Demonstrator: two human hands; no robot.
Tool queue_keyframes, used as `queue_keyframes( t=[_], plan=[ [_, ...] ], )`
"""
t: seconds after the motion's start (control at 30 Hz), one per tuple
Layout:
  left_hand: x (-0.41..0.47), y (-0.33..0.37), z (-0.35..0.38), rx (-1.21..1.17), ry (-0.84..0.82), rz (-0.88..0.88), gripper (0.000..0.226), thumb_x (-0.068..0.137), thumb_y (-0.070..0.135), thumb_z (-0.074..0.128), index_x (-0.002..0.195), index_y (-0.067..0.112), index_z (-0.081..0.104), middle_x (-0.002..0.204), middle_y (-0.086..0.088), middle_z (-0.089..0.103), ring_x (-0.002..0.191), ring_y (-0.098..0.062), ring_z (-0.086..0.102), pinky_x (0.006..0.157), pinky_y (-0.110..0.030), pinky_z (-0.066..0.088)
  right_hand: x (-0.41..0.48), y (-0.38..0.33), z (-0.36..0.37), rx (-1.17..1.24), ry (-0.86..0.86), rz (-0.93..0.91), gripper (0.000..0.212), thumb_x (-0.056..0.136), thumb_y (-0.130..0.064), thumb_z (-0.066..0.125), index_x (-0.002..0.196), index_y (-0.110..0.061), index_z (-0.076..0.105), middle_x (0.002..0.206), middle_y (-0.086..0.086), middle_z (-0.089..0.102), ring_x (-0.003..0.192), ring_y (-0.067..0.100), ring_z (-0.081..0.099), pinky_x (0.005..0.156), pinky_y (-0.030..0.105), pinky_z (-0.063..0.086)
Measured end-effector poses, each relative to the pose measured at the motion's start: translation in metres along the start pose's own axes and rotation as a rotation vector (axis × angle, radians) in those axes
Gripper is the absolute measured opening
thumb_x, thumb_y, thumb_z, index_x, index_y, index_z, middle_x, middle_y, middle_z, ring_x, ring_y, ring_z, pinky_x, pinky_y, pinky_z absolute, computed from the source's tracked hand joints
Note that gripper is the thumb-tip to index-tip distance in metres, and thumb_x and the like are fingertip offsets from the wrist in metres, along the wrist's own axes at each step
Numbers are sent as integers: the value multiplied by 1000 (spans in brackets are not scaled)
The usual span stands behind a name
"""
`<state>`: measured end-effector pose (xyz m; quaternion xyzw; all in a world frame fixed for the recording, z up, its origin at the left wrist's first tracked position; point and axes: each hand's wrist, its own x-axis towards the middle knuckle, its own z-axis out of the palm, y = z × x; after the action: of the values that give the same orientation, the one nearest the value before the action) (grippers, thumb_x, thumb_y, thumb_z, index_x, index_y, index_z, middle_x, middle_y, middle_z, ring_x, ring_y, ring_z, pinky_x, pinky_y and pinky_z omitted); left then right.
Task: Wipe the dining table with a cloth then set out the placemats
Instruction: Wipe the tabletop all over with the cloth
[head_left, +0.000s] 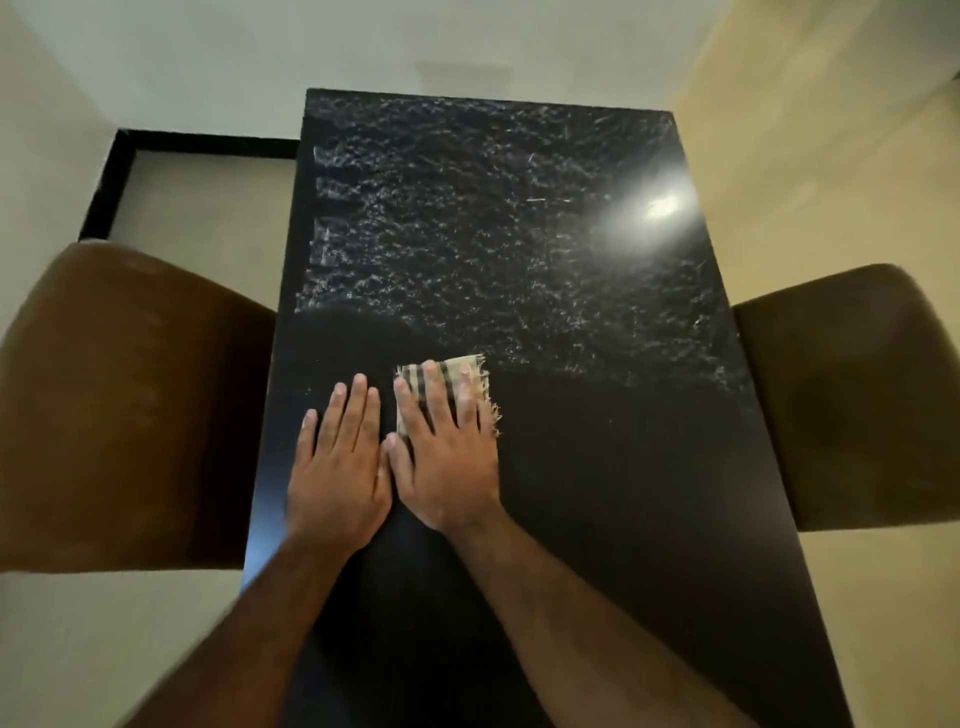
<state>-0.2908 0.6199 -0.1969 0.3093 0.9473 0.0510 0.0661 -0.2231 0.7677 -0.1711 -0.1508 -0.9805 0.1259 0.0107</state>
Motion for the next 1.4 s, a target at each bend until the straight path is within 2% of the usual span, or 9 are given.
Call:
queue_keyframes(
  t=[0.2,0.3,0.43,0.63,0.87,1.03,1.17,1.27,1.4],
  plan=[
    [2,3,0,13,0,-34,71,115,45,18,178,14,11,187,-4,2,173,-22,-1,139,-55,12,19,76,-3,-76,148,267,67,113,-55,37,175,-33,32,185,4,24,169,43,21,130,64,29],
    [2,5,-3,23,-12,-44,71,114,46,14,178,14,8,187,-4,0,173,-23,-2,139,-56,12,-6,92,-10,-121,126,365,66,115,-53,34,177,-33,25,186,3,18,171,41,14,130,63,29],
    [2,7,-5,23,-12,-41,71,114,45,15,178,13,8,187,-6,0,173,-24,-1,139,-56,13,-27,41,-3,-71,18,260,69,114,-55,33,178,-33,19,188,4,9,172,40,5,134,64,20],
    [1,5,-7,34,-29,-29,72,114,48,12,178,15,6,187,-4,-4,173,-22,-5,140,-55,9,32,26,4,-6,83,-17,64,113,-53,39,174,-34,35,185,1,23,171,38,15,132,61,24],
    [1,10,-13,31,-45,-49,73,114,48,11,178,14,8,187,-5,0,173,-26,-1,139,-58,12,-24,125,-22,-144,142,345,66,115,-52,34,177,-30,27,186,3,19,172,38,10,132,61,27],
    [9,33,-15,19,-40,-129,74,113,49,10,178,13,8,187,-7,-1,173,-29,-3,139,-59,10,-46,73,-16,-66,36,237,69,114,-55,37,178,-32,24,187,3,13,172,40,6,134,63,23],
    [25,77,-9,23,-51,-63,74,113,49,11,177,12,6,187,-9,-3,173,-29,-4,139,-59,10,-22,102,-19,-37,74,71,65,114,-53,38,176,-33,31,186,0,19,172,36,12,132,60,26],
    [31,104,-6,35,-40,-4,74,114,47,13,177,10,7,187,-10,-1,173,-30,-1,139,-58,10,-8,158,-29,-110,143,240,66,114,-53,38,175,-30,33,184,2,25,171,38,19,131,61,29],
    [34,125,-3,60,-50,44,75,114,48,11,177,9,5,187,-11,-3,173,-30,-2,139,-58,11,-42,208,-48,-161,106,400,67,115,-53,32,178,-31,23,187,2,16,173,38,8,133,63,27]
  ],
)
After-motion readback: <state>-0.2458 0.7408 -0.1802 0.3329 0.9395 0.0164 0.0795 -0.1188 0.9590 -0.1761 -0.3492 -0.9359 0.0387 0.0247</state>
